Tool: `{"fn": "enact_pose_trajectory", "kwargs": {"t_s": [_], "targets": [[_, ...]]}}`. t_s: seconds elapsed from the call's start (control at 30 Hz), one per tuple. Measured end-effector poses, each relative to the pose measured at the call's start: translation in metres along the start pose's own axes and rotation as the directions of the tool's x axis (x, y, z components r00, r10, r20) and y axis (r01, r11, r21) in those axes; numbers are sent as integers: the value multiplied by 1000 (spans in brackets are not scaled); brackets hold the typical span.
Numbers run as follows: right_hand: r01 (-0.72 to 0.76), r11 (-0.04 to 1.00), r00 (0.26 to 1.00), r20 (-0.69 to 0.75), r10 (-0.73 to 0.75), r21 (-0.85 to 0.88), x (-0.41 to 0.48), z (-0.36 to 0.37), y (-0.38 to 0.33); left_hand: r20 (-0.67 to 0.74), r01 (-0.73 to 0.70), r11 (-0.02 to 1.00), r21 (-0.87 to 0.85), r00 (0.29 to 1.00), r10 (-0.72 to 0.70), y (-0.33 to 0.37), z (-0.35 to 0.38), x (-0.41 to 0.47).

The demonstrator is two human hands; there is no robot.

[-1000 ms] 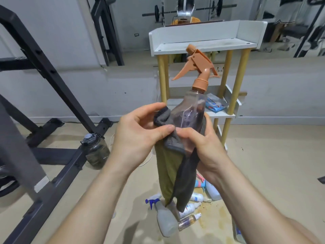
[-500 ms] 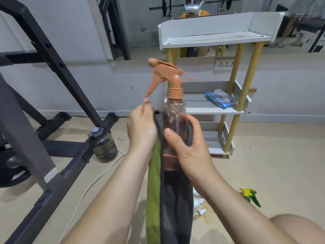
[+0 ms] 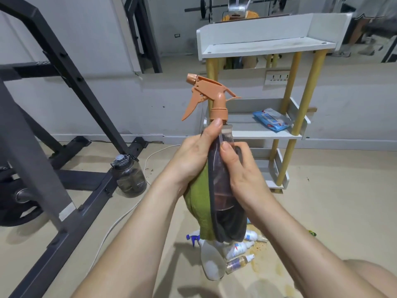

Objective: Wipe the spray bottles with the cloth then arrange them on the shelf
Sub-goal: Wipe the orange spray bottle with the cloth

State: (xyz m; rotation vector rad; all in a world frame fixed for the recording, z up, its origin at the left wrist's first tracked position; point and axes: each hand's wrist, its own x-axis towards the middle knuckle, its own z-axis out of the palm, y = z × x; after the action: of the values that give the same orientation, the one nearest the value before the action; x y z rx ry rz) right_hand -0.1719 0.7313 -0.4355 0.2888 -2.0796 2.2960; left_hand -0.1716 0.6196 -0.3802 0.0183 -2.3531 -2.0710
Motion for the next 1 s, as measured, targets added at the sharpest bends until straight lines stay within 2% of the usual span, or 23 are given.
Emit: {"fn": "enact_pose_trajectory", "kwargs": {"t_s": [0.1,0.13,0.2,0.27,0.3,0.37,0.43,0.5,0.6,0.67,0.73,0.8,0.83,0.87,0.93,1.0], "targets": [[-102,995,985,-138,104,15,5,-6,-5,37,-172,982,-80,984,176,-17,8,4],[-138,988,981,-130,146,68,7,-9,-7,16,-226,972,-69,974,227,-23,10,6],[-186,965,982,-4,190,183,9,-13,-9,-89,-304,951,53,947,307,-33,13,8],[-203,952,978,95,186,230,3,-12,-11,-197,-272,907,322,918,345,-33,12,5],[-180,958,981,110,159,223,0,-10,-9,-251,-202,881,427,910,330,-31,10,5],[-113,973,991,87,97,199,-5,-4,-5,-380,-40,883,467,893,241,-26,5,8],[-93,971,996,19,91,220,-6,1,-1,-435,35,929,368,890,139,-29,5,16],[-82,959,991,-79,107,271,-1,1,1,-384,-69,952,298,905,186,-37,17,16],[-41,938,982,-160,101,343,4,-5,-4,-237,-279,904,323,901,363,-59,29,15],[-40,944,980,-172,102,328,5,-10,-4,-189,-318,917,242,911,366,-70,28,20],[-67,945,981,-150,120,320,4,-13,-7,-149,-304,952,50,940,308,-71,27,18],[-108,949,985,-94,142,298,4,-14,-7,-147,-253,962,-101,960,237,-66,25,14],[-128,952,986,-66,152,279,3,-14,-8,-162,-177,966,-186,976,147,-62,23,13],[-144,957,987,-39,159,253,2,-13,-9,-125,-43,949,-312,992,4,-59,19,15],[-160,965,987,10,161,207,1,-11,-8,12,196,855,-479,976,-217,-60,9,19],[-176,957,984,30,173,231,-1,-10,-10,93,273,785,-556,959,-268,-65,5,20]]}}
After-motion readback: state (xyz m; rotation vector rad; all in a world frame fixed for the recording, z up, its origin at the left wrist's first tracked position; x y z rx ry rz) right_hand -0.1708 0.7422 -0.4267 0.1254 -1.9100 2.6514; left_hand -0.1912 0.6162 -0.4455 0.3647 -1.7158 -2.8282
